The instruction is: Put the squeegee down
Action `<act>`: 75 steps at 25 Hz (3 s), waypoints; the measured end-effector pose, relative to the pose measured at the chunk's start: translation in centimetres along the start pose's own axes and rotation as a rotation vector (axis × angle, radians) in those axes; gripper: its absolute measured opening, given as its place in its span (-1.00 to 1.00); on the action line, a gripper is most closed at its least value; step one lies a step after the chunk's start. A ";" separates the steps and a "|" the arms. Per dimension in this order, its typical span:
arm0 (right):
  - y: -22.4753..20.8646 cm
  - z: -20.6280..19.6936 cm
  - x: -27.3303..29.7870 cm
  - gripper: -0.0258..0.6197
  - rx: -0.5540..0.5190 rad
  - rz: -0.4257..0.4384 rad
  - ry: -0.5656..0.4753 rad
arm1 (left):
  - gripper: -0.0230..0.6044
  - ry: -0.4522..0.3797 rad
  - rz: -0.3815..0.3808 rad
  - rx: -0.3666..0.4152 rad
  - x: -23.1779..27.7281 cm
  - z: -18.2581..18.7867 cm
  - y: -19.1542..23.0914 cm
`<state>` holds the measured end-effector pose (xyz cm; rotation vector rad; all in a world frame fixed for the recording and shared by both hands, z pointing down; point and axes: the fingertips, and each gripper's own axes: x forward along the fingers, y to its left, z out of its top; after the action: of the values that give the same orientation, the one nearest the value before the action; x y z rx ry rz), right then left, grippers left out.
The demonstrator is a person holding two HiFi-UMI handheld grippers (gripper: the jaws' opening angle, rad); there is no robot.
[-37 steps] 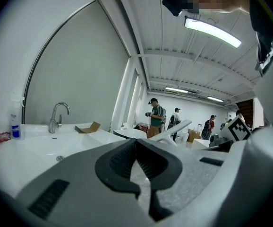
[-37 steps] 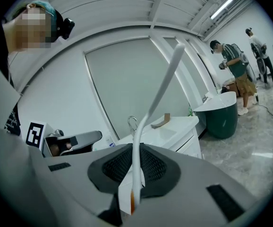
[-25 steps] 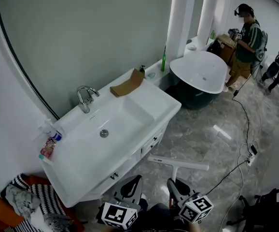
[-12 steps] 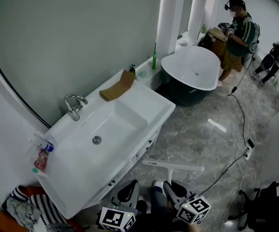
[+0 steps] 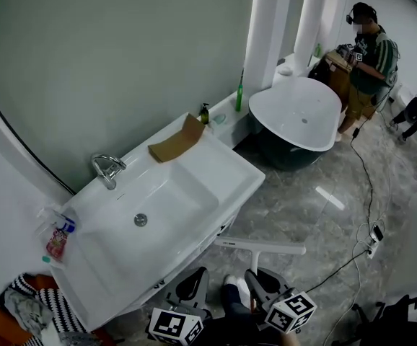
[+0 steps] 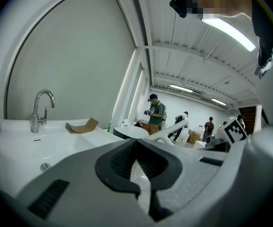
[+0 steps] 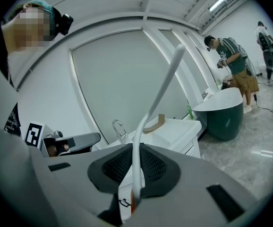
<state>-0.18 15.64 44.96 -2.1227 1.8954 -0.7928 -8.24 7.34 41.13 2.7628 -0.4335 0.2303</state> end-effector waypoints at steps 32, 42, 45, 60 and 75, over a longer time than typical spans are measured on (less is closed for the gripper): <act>-12.1 8.8 7.4 -0.75 0.022 0.118 0.055 | -0.91 -0.025 0.136 0.011 15.4 3.7 1.2; -12.8 13.6 14.4 -0.75 0.007 0.114 0.046 | -0.91 -0.025 0.130 0.004 19.2 7.4 6.3; -12.7 13.9 16.2 -0.75 0.006 0.117 0.054 | -0.91 -0.033 0.137 -0.007 19.5 7.9 8.1; -12.9 14.8 20.0 -0.75 -0.002 0.273 0.168 | -0.91 -0.054 0.321 -0.050 20.9 7.2 10.2; -15.3 16.3 22.7 -0.75 -0.030 0.416 0.246 | -0.91 -0.110 0.471 -0.071 22.8 7.7 9.3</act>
<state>22.17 -7.05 44.48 -1.6120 2.3735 -0.9638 11.01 -9.78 41.48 2.5728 -1.0978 0.1692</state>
